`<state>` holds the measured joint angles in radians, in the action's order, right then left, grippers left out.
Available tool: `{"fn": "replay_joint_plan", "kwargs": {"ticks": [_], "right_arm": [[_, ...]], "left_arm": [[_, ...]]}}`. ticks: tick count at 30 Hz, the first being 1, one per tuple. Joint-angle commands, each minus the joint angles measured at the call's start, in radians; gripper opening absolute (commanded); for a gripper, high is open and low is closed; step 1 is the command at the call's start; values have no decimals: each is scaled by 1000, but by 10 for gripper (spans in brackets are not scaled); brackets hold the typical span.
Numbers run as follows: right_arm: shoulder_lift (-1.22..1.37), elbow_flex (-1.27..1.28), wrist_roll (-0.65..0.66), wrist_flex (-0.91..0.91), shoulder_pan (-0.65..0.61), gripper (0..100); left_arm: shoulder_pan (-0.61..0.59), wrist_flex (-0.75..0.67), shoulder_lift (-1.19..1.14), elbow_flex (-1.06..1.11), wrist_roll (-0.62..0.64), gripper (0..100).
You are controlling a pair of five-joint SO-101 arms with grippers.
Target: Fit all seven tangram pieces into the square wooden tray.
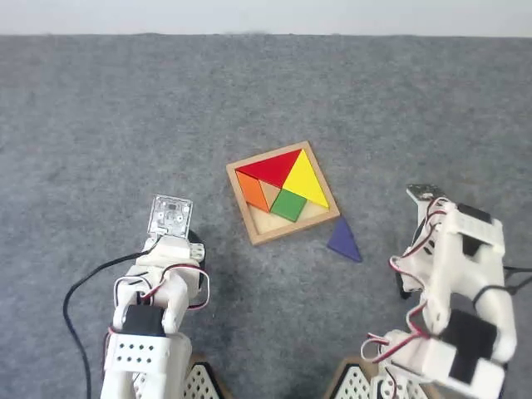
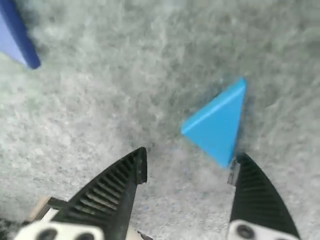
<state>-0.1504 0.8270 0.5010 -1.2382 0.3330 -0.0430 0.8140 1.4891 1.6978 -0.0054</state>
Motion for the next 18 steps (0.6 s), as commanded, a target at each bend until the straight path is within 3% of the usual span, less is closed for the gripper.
{"fn": "replay_joint_plan", "kwargs": {"ticks": [1,18], "right_arm": [[116,-120,14,10,-1,256],[205,-304,-49,-56,5,253]], "left_arm": [[-5,2,12,-8,6,15],[-5,2,12,-8,6,15]]}}
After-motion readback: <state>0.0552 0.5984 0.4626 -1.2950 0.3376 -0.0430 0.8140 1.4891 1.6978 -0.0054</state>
